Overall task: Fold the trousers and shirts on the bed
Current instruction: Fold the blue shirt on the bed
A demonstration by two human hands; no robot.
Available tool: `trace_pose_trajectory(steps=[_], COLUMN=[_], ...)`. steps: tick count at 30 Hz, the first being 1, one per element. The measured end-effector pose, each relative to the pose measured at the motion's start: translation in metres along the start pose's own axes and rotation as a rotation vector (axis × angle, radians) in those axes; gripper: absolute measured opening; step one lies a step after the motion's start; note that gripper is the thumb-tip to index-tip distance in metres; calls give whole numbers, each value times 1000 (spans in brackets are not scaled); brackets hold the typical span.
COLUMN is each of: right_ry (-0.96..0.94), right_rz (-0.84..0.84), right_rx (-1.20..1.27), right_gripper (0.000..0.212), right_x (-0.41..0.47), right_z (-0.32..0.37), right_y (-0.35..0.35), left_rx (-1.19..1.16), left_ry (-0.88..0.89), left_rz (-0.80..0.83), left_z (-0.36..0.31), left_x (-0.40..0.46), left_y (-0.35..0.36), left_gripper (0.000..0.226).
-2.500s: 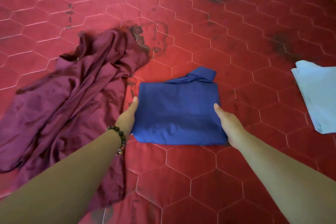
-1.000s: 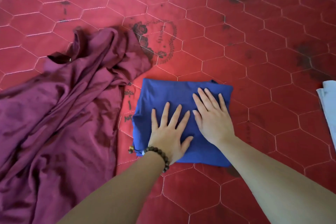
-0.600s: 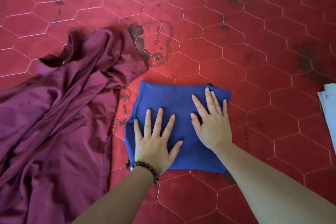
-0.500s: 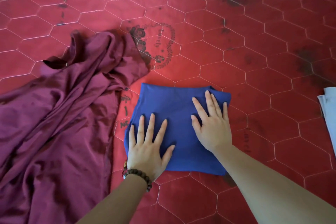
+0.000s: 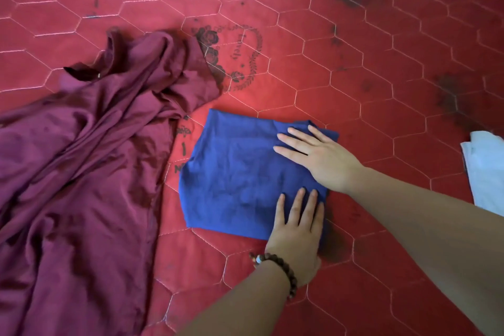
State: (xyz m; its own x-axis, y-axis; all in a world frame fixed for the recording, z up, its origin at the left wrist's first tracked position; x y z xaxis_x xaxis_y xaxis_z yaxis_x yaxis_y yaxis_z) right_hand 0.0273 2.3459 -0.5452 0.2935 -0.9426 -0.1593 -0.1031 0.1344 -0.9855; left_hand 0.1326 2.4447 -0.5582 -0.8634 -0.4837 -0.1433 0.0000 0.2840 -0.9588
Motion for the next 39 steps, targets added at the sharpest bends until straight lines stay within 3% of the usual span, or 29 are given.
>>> trace_pose_trajectory(steps=[4, 11, 15, 23, 26, 29, 33, 39], right_ry=[47, 264, 356, 233, 273, 327, 499, 743], right_rz=[13, 110, 56, -80, -122, -87, -172, -353], right_rx=[-10, 26, 92, -39, -63, -40, 125, 496], right_gripper=[91, 87, 81, 81, 63, 58, 54, 22], right_x=[-8, -47, -77, -92, -84, -74, -68, -98], right_z=[-6, 8, 58, 101, 97, 90, 80, 64], right_y=[4, 0, -7, -10, -5, 3, -8, -56], left_rx=[56, 65, 259, 219, 248, 226, 140, -324], left_ry=[72, 394, 536, 311, 148, 67, -19, -164], left_rz=[-51, -78, -6, -53, -31, -65, -106, -343], left_z=[9, 64, 110, 110, 105, 106, 113, 130], left_x=[-1, -39, -70, -98, -90, -79, -66, -80], left_y=[4, -19, -48, -43, -25, -17, -28, -95], left_gripper=[62, 66, 67, 89, 74, 64, 56, 35])
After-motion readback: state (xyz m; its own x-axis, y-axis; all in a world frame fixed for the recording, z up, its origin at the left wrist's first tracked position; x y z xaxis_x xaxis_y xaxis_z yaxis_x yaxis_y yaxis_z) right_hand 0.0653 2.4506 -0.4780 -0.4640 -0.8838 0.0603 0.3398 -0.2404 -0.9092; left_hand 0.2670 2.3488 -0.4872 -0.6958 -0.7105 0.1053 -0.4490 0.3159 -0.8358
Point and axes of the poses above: each hand's wrist, its own x-axis towards the middle knuckle, its own y-axis out of the palm, z = x × y, the point moved 7 cm from there along x, towards the middle knuckle, and after that the axes turned 15 degrees about -z, right-handed, at the moved point
